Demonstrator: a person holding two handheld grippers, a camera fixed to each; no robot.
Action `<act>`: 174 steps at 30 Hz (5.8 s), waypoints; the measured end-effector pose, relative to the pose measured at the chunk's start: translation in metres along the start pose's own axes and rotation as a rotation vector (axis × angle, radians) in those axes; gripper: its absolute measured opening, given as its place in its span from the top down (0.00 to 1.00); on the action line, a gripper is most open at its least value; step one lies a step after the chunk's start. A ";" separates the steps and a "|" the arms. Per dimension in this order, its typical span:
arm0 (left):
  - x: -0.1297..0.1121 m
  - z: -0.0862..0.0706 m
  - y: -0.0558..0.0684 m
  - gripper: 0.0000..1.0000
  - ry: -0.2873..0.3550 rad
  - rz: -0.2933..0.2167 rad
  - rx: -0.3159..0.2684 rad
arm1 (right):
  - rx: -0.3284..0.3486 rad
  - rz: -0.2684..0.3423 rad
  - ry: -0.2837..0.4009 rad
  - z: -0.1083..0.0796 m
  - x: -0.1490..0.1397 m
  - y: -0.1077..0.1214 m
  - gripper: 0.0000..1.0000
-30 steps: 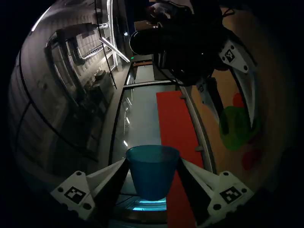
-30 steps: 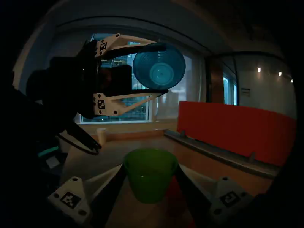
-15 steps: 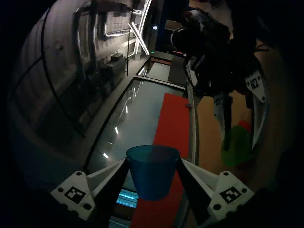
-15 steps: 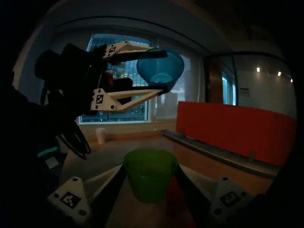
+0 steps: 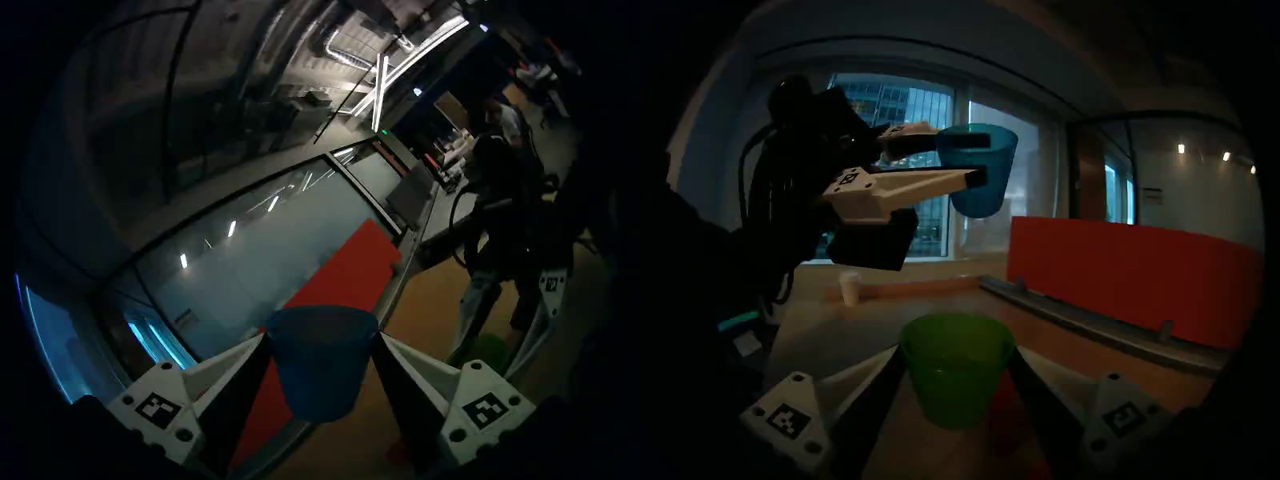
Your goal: Pour water
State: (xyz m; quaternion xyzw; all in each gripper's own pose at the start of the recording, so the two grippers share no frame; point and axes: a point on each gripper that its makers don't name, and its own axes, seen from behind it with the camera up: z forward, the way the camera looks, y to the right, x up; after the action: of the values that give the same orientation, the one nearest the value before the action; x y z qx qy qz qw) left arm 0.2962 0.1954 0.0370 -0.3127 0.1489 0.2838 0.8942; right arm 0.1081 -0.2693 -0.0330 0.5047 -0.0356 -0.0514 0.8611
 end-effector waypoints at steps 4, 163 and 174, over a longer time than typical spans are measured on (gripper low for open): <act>-0.002 0.000 -0.006 0.14 0.001 -0.172 -0.011 | -0.002 -0.001 0.001 -0.001 0.002 -0.001 0.10; -0.289 -0.104 0.202 0.08 -0.680 -0.583 -0.351 | 0.047 0.012 -0.532 -0.053 -0.198 -0.003 0.04; -0.296 -0.115 0.201 0.05 -0.708 -0.572 -0.328 | 0.040 0.005 -0.539 -0.056 -0.207 -0.002 0.04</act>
State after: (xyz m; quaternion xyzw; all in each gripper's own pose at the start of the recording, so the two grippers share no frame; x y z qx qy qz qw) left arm -0.0703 0.1278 -0.0146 -0.3620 -0.3032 0.1354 0.8710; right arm -0.0910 -0.1966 -0.0642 0.4895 -0.2660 -0.1810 0.8105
